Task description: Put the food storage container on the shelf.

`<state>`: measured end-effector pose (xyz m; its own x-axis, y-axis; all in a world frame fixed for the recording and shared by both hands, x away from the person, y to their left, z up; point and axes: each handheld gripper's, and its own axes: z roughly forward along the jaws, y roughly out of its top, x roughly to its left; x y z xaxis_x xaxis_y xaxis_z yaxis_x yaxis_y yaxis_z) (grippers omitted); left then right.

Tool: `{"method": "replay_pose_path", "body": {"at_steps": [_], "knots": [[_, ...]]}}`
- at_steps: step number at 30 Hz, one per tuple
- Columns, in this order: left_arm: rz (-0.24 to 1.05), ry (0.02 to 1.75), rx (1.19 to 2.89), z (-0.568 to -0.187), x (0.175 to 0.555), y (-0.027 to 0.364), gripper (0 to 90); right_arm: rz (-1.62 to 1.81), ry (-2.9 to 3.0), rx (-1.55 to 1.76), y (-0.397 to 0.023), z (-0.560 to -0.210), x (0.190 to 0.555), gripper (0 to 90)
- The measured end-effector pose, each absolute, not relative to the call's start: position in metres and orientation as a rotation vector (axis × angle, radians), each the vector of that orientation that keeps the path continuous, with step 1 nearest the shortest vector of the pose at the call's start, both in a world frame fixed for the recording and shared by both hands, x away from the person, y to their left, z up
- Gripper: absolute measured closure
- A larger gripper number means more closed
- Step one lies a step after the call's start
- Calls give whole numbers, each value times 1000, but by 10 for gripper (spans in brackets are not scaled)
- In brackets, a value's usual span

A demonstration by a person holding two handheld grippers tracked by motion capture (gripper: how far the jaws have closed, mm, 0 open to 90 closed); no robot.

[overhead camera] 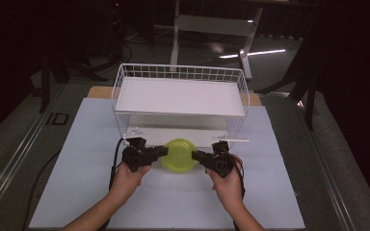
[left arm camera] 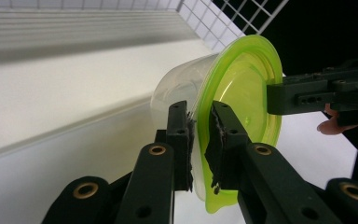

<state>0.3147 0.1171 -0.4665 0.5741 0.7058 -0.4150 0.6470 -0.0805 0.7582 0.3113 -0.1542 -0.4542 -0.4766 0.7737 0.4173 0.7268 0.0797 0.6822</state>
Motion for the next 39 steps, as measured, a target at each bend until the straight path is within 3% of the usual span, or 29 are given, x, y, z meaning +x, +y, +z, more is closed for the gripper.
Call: {"method": "replay_pose_path", "body": {"at_steps": [18,39], "knots": [[133,1102,1769,-487,354,117,803,1321,2217,1627,-144,-475,350,798],[203,1056,1770,-498,377,113,771,1328,2126,1643,-143,-485,371,782]]}}
